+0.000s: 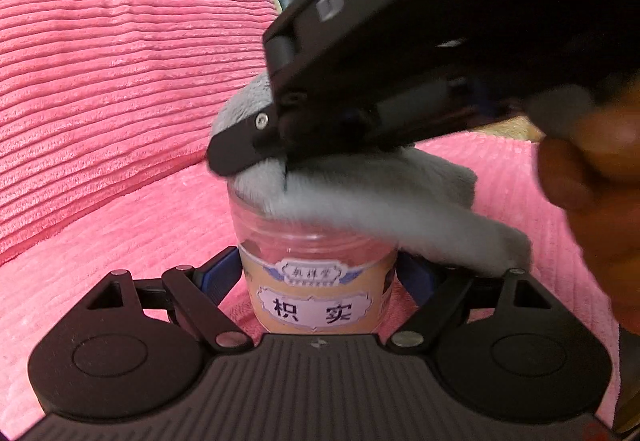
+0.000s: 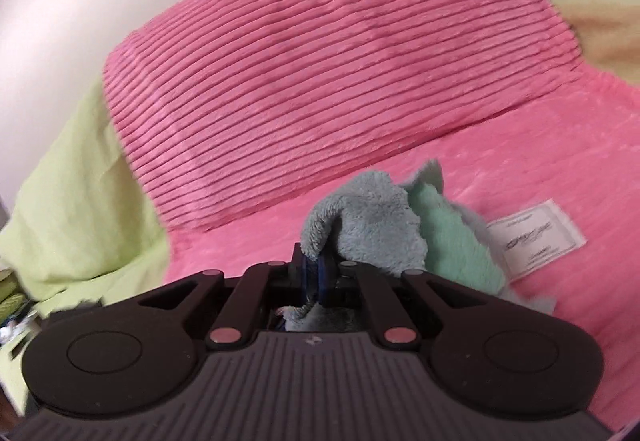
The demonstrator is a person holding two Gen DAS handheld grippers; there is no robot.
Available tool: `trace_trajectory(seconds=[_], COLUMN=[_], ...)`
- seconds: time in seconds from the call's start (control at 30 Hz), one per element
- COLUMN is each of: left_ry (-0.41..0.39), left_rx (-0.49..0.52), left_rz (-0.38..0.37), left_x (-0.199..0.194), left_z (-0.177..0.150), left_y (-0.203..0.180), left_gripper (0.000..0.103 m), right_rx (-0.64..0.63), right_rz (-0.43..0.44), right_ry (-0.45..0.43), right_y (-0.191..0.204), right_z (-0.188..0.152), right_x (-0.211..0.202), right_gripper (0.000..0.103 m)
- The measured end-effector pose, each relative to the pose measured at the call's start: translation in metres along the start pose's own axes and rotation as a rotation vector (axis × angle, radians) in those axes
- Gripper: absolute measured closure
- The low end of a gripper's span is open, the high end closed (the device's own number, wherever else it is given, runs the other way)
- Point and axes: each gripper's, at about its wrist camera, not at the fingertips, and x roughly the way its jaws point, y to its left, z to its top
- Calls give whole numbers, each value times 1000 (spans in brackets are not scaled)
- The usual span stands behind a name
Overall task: Clean container
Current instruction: 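Grasp the clear jar with the left tool while the right tool wipes its lid with the cloth, then tilt the held jar with the left tool while the right tool wipes its base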
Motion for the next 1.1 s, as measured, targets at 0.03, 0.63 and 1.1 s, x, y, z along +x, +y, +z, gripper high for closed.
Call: trace_trajectory(seconds=[0.03,0.63,1.1], left_ry=[-1,37,-29], left_rx=[1,98,285], left_rz=[-2,16,2], left_x=[0,-5,25], left_z=[0,10,35], left_y=[0,-6,-46], left_gripper=[19,19,20], right_rx=[0,-29,50], right_rz=[-27,-42,-323], right_ry=[-12,-19,-199], right_y=[-1,-3,-31], right_z=[1,-16,-10], right_x=[1,-43,-70], right_gripper=[100,100,99])
